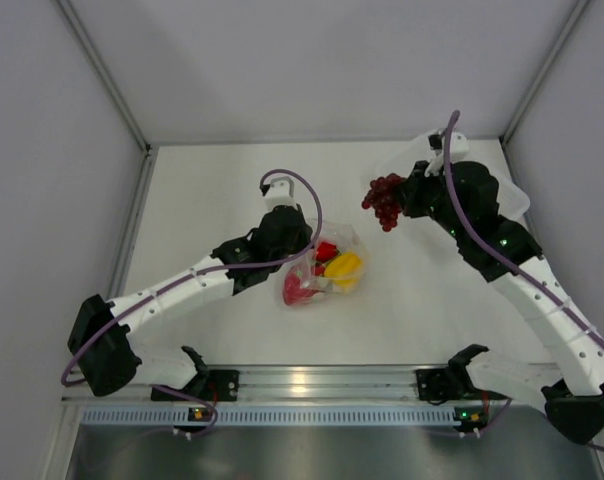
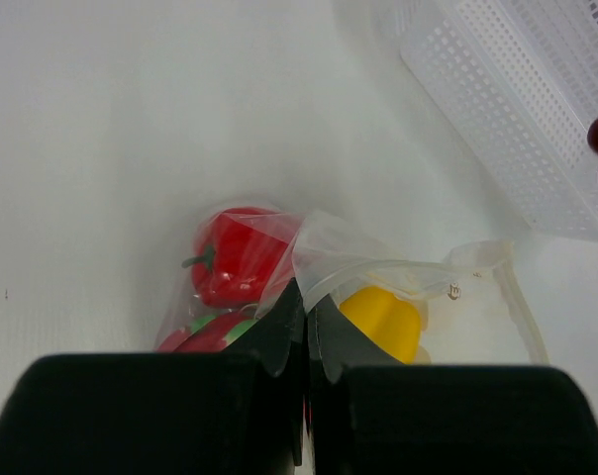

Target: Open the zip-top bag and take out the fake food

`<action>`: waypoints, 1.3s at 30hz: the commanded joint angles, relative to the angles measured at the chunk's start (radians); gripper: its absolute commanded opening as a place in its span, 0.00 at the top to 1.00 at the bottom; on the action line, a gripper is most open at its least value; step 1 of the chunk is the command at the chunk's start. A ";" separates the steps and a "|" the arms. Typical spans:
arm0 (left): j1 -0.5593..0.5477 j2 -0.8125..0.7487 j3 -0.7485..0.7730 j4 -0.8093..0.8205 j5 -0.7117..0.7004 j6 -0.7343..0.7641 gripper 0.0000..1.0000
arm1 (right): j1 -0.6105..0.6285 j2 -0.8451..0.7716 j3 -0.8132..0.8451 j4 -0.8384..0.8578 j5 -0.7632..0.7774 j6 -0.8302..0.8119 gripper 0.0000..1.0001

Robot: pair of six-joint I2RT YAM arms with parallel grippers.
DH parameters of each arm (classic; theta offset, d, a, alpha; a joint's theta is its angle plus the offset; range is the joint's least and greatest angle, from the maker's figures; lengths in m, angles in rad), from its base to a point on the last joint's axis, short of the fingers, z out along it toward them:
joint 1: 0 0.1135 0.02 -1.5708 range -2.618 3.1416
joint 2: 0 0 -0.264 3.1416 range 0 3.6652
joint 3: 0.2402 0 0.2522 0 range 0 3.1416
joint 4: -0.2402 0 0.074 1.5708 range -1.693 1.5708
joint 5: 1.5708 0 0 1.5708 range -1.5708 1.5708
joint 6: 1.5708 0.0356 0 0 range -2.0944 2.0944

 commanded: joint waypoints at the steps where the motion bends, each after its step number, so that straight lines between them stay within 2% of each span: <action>1: 0.003 -0.023 0.023 0.044 -0.011 0.008 1.00 | -0.149 0.023 0.030 0.025 -0.109 -0.006 1.00; 6: 0.006 -0.020 0.020 0.044 -0.010 0.015 1.00 | -0.311 0.075 0.007 0.073 -0.232 0.014 1.00; 13: 0.011 -0.023 0.024 0.044 0.012 0.021 1.00 | -0.452 0.181 0.025 0.094 -0.179 0.003 1.00; 27: 0.011 -0.025 0.029 0.044 0.076 0.040 1.00 | -0.501 0.452 0.111 0.202 0.028 0.050 1.00; 39: 0.011 -0.012 0.026 0.045 0.116 0.037 1.00 | -0.542 0.746 0.314 0.217 0.055 0.037 1.00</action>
